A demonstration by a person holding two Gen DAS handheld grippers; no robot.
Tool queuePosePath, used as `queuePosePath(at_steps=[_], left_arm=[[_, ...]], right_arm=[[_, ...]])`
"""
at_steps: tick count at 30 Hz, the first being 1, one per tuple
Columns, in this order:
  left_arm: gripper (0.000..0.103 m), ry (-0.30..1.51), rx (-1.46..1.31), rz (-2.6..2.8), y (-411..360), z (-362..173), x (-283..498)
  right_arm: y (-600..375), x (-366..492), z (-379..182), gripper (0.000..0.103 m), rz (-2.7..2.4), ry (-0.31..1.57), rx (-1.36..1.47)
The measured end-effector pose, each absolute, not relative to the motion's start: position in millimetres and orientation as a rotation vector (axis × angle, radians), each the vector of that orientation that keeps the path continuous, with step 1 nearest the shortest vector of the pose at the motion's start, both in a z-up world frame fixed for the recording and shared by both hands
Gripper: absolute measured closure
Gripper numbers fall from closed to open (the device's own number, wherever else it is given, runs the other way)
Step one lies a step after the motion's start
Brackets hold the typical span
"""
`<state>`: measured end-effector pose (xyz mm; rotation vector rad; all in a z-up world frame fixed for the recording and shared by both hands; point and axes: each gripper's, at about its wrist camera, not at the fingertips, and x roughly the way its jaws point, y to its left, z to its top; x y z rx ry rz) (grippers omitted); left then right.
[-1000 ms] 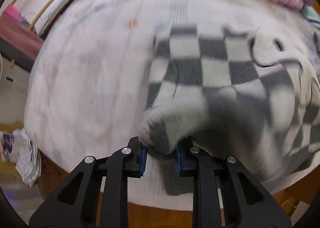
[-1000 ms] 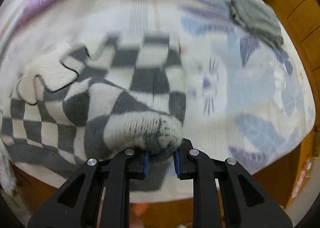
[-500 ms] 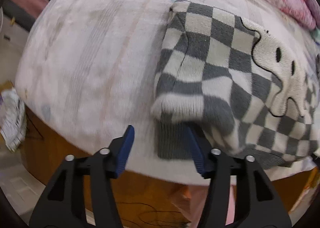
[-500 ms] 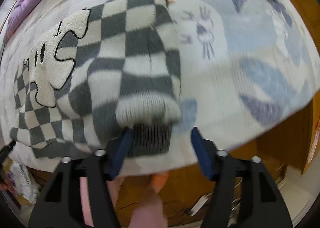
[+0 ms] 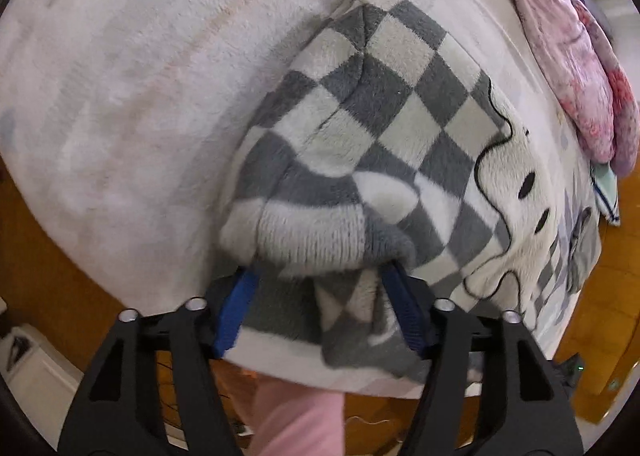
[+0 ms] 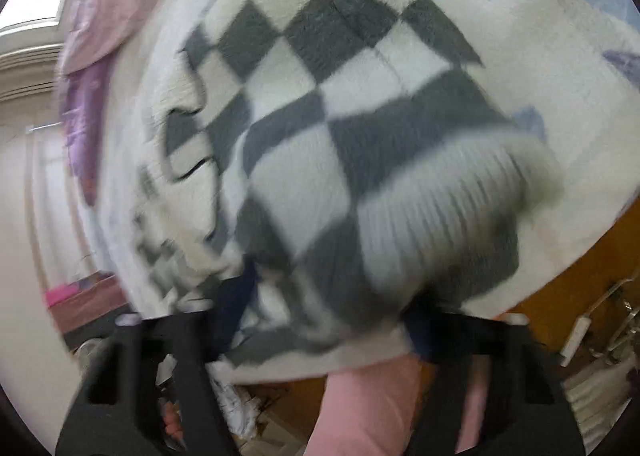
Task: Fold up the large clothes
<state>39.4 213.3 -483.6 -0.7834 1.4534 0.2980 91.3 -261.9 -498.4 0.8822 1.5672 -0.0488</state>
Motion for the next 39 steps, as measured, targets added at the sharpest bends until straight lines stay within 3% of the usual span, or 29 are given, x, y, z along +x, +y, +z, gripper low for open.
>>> queuePosePath(at_steps=[1, 2, 3, 10, 11, 12, 14, 16, 18, 19, 22, 26, 27, 28, 29, 32, 36, 37, 39], left_arm=[[0.061, 1.461, -0.797, 0.301, 214, -487, 41], [0.093, 1.488, -0.792, 0.314, 213, -491, 41], [0.103, 1.536, -0.748, 0.342, 212, -495, 40], [0.103, 1.681, -0.704, 0.356, 211, -513, -14], [0.100, 1.682, -0.733, 0.361, 213, -511, -22], [0.095, 1.676, -0.767, 0.350, 215, -509, -26], [0.055, 1.646, -0.820, 0.321, 219, -499, -28], [0.043, 1.588, -0.827, 0.302, 223, -483, -22], [0.032, 1.529, -0.847, 0.265, 227, -468, -10], [0.023, 1.506, -0.855, 0.260, 229, -462, -4], [0.018, 1.422, -0.879, 0.238, 233, -458, 26], [0.018, 1.537, -0.900, 0.286, 227, -493, 57], [0.027, 1.550, -0.868, 0.303, 229, -503, 62], [0.061, 1.595, -0.793, 0.351, 223, -517, 65], [0.066, 1.625, -0.763, 0.349, 216, -522, 72], [0.074, 1.584, -0.662, 0.308, 204, -501, 62], [0.074, 1.536, -0.566, 0.292, 205, -475, 31], [0.074, 1.520, -0.555, 0.318, 210, -476, 26], [0.066, 1.537, -0.587, 0.341, 218, -488, 25]], right_arm=[[-260, 94, -501, 0.087, -0.070, 1.586, 0.880], [-258, 94, -501, 0.090, -0.071, 1.600, 0.887], [-255, 92, -501, 0.091, -0.074, 1.618, 0.873], [-272, 41, -523, 0.089, -0.147, 1.702, 1.007], [-274, 40, -529, 0.084, -0.159, 1.712, 1.014], [-274, 43, -532, 0.068, -0.173, 1.736, 0.998], [-270, 51, -531, 0.048, -0.214, 1.781, 0.931], [-264, 54, -523, 0.042, -0.177, 1.814, 0.876], [-263, 51, -514, 0.025, -0.165, 1.824, 0.843], [-265, 48, -509, 0.024, -0.180, 1.828, 0.828], [-269, 41, -501, 0.020, -0.197, 1.813, 0.855], [-291, 21, -498, 0.018, -0.260, 1.787, 0.924], [-296, 20, -496, 0.018, -0.270, 1.773, 0.948], [-302, 18, -494, 0.018, -0.277, 1.756, 0.975], [-308, 19, -492, 0.018, -0.281, 1.740, 0.996], [-314, 26, -483, 0.019, -0.289, 1.687, 1.011], [-318, 46, -471, 0.019, -0.218, 1.590, 0.980], [-318, 54, -473, 0.023, -0.209, 1.575, 0.961], [-320, 61, -480, 0.056, -0.251, 1.568, 0.907]])
